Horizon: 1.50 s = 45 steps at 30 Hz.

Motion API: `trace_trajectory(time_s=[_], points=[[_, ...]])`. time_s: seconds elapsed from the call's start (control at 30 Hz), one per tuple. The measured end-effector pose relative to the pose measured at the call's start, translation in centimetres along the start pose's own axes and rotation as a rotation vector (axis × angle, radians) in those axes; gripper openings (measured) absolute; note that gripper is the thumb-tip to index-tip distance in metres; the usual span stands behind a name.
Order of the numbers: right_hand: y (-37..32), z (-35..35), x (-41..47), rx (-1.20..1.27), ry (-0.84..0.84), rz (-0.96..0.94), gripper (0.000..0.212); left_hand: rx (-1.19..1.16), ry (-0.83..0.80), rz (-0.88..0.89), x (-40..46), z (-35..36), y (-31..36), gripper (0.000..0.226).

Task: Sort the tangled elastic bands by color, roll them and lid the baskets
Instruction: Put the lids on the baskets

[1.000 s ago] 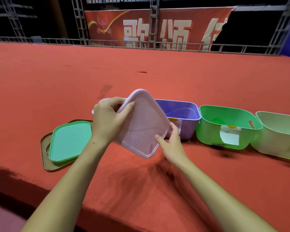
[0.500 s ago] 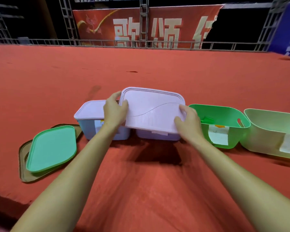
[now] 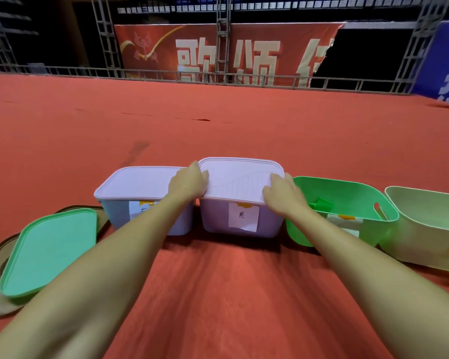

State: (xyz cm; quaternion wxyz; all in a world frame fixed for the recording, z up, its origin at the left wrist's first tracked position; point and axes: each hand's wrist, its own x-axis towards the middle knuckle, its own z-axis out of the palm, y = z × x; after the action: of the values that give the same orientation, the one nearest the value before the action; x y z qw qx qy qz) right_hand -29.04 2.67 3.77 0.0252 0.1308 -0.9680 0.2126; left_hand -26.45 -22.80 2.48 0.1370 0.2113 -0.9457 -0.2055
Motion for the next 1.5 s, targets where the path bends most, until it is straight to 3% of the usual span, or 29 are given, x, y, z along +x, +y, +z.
trace_trajectory(time_s=[0.17,0.43,0.6,0.73,0.8,0.93,1.1,1.37,1.5], points=[[0.4,0.9,-0.1,-0.136,0.000,-0.025,0.045,0.100,-0.041,-0.020,-0.5,0.1,0.5,0.044],[1.5,0.9,0.0,-0.168,0.018,-0.040,0.045,0.205,-0.101,0.074,-0.9,0.7,2.6,0.046],[3.1,0.9,0.5,-0.157,-0.014,-0.068,0.031,0.284,-0.094,0.127,-0.7,1.6,2.7,0.048],[2.9,0.8,0.8,-0.205,-0.040,-0.090,0.037,0.329,-0.043,0.313,-0.7,1.7,2.8,0.041],[2.7,0.4,1.1,-0.192,-0.056,-0.126,0.038,0.307,-0.113,0.431,-0.8,1.6,3.1,0.044],[3.2,-0.3,1.6,-0.118,-0.062,-0.156,0.045,0.359,-0.193,0.467,-0.6,1.1,3.2,0.051],[3.8,0.4,2.6,-0.163,-0.065,-0.211,0.017,0.358,-0.242,0.450,-0.3,0.9,3.2,0.055],[5.5,0.6,0.4,-0.200,-0.041,-0.244,0.036,0.358,-0.250,0.513,-1.2,0.9,2.9,0.057],[5.2,0.3,0.6,-0.214,-0.094,-0.238,0.060,0.380,-0.279,0.493,-1.3,0.9,3.1,0.060]])
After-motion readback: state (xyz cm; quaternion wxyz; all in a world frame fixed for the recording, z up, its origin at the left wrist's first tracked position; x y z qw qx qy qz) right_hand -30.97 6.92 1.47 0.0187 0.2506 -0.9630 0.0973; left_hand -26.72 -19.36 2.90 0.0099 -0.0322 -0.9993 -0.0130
